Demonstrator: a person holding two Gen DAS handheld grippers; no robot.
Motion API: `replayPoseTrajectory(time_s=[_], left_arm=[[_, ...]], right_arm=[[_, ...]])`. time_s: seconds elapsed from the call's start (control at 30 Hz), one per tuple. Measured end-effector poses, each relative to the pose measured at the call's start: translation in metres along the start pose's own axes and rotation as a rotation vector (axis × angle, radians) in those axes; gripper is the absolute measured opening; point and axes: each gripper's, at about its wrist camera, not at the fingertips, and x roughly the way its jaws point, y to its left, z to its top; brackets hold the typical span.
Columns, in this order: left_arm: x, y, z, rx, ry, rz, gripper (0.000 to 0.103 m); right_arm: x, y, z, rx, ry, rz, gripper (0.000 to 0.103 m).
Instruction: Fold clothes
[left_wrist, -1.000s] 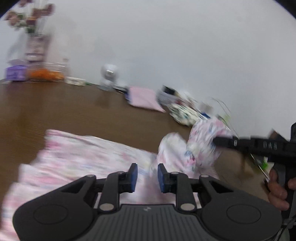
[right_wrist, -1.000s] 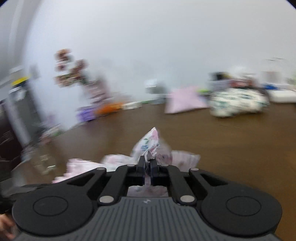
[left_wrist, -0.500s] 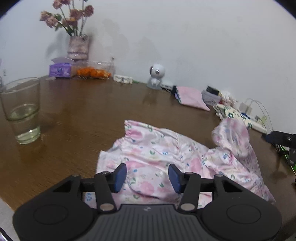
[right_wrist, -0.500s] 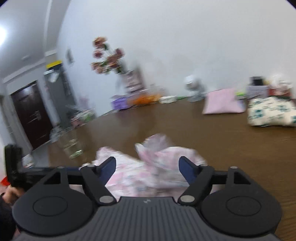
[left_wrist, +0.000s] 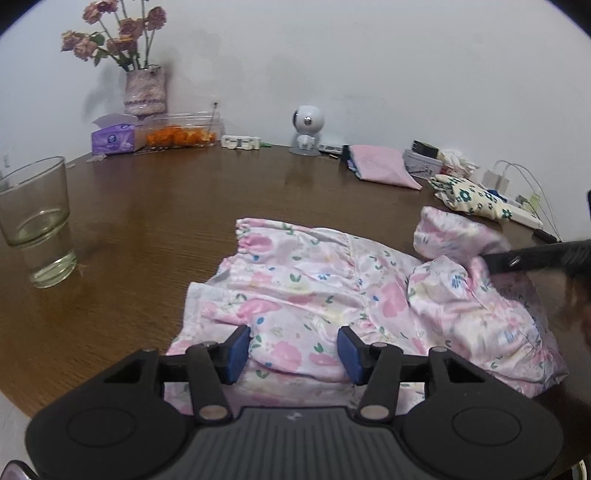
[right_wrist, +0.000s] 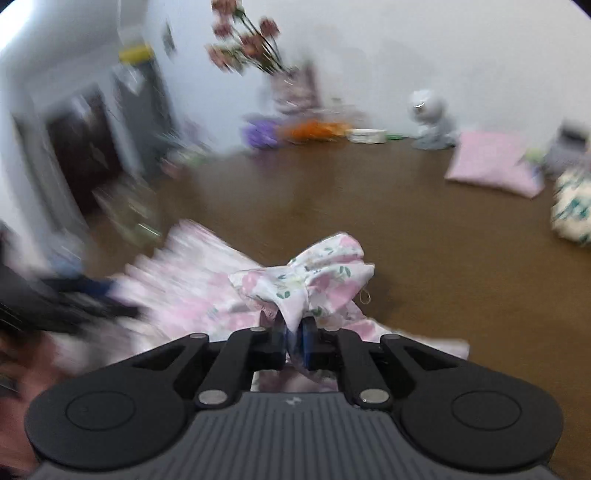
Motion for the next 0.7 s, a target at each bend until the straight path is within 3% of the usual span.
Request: replayPoseTrajectory(time_s=[0.13,0.2,0.3,0.37,0.53,0.7], left_arm=[[0.007,-0.002,-0.001,0.006,0.008,-0.006,0.052],[0.008,-0.003,-0.002,0.006,0.005,-0.005,0.052],[0.007,-0.003,-0.003,0.006,0.0,-0.003,0.053],[0.004,-0.001,-0.003,-0.001,-0.005,-0.005,0.053],[-0.016,0.016,-0.005,-0.02,-0.028,-0.085,0.054],[-0.029,0.023,-0.002,-0.021,0.003,-0.176,0.062]], right_arm=[[-0.015,-0.041,0.001,0.334,0.054,0.306,0.007],[-0.008,-0.051,-0.003,0.399,0.107,0.338,0.007],[0.015,-0.045,-0.009,0.396,0.226,0.264,0.011],[0.027,-0.036,-0.011,0.364,0.258,0.188,0.012],[-0.008,-0.003,0.004,0.159,0.132,0.092,0.075],[-0.051,0.011,0.024,0.035,-0.041,-0.039,0.079]])
